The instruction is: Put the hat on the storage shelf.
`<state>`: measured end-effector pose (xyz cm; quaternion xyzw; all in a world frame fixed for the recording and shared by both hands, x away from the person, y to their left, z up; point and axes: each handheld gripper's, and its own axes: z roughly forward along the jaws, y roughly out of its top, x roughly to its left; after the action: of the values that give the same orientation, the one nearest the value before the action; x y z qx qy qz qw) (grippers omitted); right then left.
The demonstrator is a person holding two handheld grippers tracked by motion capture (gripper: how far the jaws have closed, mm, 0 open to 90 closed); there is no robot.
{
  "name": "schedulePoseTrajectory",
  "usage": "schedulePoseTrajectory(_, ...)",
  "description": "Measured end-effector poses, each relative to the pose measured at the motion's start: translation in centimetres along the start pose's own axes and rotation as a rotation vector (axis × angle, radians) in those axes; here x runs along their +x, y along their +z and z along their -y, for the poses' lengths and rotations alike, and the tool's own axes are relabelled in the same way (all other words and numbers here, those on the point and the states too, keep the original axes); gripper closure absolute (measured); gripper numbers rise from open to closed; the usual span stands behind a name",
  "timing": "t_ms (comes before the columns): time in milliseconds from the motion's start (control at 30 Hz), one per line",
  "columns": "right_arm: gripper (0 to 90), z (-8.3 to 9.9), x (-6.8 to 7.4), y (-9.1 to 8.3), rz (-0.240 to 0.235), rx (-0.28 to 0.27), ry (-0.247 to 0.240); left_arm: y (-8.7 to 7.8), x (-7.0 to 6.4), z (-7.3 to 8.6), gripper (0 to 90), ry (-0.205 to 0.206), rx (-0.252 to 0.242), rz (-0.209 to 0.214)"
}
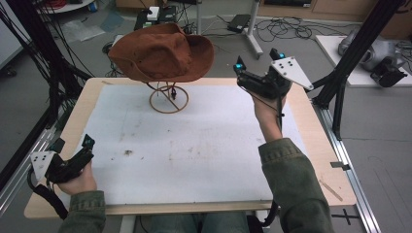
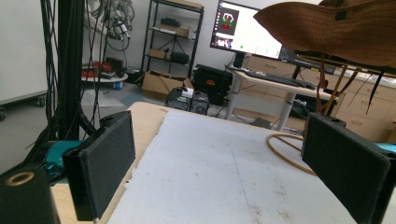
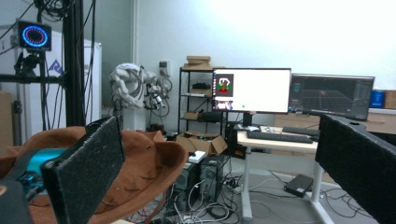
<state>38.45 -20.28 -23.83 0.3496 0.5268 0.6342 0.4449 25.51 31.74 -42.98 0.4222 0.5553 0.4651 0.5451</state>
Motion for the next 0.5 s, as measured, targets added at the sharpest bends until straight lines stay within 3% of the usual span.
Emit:
schedulePoseTrajectory(133, 1.1, -0.3, -0.9, -1.6, 0.014, 0.006, -0.032, 0.2, 0.0, 0.2, 10.1, 0.012, 0.019, -0.003)
schedulePoseTrajectory(333, 1.1, -0.3, -2.1, -4.3, 0.03, -0.012, 0.004, 0.2, 0.0, 0.1, 10.1, 0.011, 0.019, 0.002)
schedulePoseTrajectory(500, 1.1, 1.3, -2.8, -7.4, 0.045, -0.008, -0.017, 0.1, 0.0, 0.0, 10.1, 0.018, 0.016, 0.002)
